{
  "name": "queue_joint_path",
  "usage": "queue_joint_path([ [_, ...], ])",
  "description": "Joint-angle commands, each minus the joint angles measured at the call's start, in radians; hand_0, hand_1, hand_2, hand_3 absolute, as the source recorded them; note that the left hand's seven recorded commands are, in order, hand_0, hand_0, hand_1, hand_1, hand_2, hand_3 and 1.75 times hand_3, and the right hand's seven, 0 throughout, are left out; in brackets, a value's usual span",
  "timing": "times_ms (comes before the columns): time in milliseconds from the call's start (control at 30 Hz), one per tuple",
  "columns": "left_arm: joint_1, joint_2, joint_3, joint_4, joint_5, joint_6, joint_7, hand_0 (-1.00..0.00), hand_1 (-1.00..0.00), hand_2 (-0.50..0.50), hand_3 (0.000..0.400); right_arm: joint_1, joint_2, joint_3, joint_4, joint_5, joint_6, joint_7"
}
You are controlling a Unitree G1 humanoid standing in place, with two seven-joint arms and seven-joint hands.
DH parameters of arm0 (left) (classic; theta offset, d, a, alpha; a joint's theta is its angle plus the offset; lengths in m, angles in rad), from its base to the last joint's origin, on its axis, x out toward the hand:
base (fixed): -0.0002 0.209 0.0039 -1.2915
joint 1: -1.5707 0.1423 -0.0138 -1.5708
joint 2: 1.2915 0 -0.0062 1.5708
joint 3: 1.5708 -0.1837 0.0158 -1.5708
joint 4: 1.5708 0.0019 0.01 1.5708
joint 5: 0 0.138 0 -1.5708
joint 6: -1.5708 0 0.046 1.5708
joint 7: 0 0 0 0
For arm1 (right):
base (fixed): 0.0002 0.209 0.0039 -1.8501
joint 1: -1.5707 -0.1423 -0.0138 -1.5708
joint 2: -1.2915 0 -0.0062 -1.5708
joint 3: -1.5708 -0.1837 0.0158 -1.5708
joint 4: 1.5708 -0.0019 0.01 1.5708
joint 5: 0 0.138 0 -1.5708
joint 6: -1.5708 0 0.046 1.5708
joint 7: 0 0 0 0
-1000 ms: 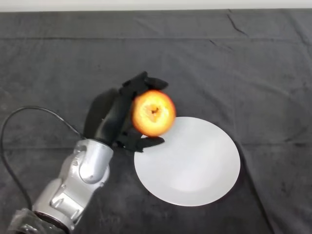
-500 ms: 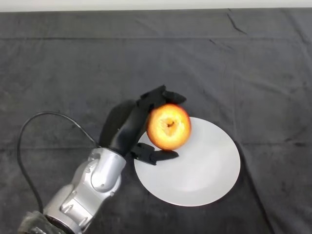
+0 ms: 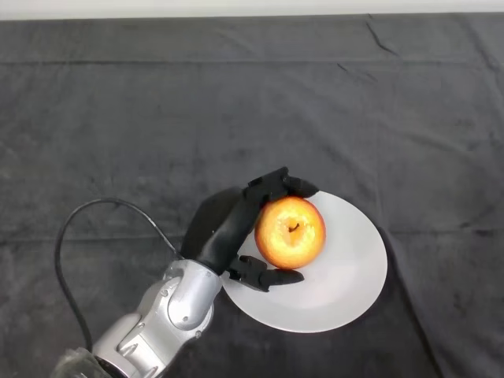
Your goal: Move the apple to the plate
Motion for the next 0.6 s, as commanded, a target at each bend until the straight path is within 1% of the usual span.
queue_joint_path([
  [33,-0.055,0.015,-0.028,0.037,-0.005,-0.023,0.022,-1.0,-1.0,0.0,0.4,-0.037,-0.02,-0.0031,-0.022,0.0238,-0.001,-0.0036],
  [367,-0.086,0.019,-0.073,0.106,0.026,-0.029,0.063,-1.0,-1.0,0.0,0.4,-0.038,-0.022,-0.0036,-0.019,0.0241,-0.001,-0.0026],
  [400,-0.09,0.019,-0.077,0.112,0.029,-0.027,0.066,-1.0,-0.83,-0.09,0.4,-0.038,-0.022,-0.0037,-0.019,0.0241,-0.001,-0.0025],
  [433,-0.092,0.019,-0.079,0.115,0.03,-0.026,0.068,-0.96,-0.72,-0.12,0.386,-0.038,-0.022,-0.0037,-0.019,0.0241,-0.001,-0.0024],
  [467,-0.095,0.019,-0.082,0.12,0.033,-0.024,0.071,-0.59,-0.07,-0.26,0.235,-0.039,-0.022,-0.0038,-0.018,0.0241,-0.001,-0.0023],
  [500,-0.097,0.02,-0.084,0.122,0.035,-0.021,0.073,-0.24,0.0,-0.12,0.094,-0.039,-0.022,-0.0038,-0.018,0.0242,-0.001,-0.0021],
  [533,-0.099,0.02,-0.085,0.124,0.036,-0.019,0.074,-0.15,0.0,-0.08,0.061,-0.039,-0.022,-0.0039,-0.018,0.0242,-0.001,-0.002],
  [567,-0.101,0.021,-0.087,0.126,0.037,-0.017,0.076,0.0,0.0,0.0,0.0,-0.039,-0.023,-0.0039,-0.017,0.0242,-0.001,-0.0019],
  [600,-0.102,0.021,-0.088,0.127,0.037,-0.016,0.077,0.0,0.0,0.0,0.0,-0.039,-0.023,-0.004,-0.017,0.0242,-0.001,-0.0018],
])
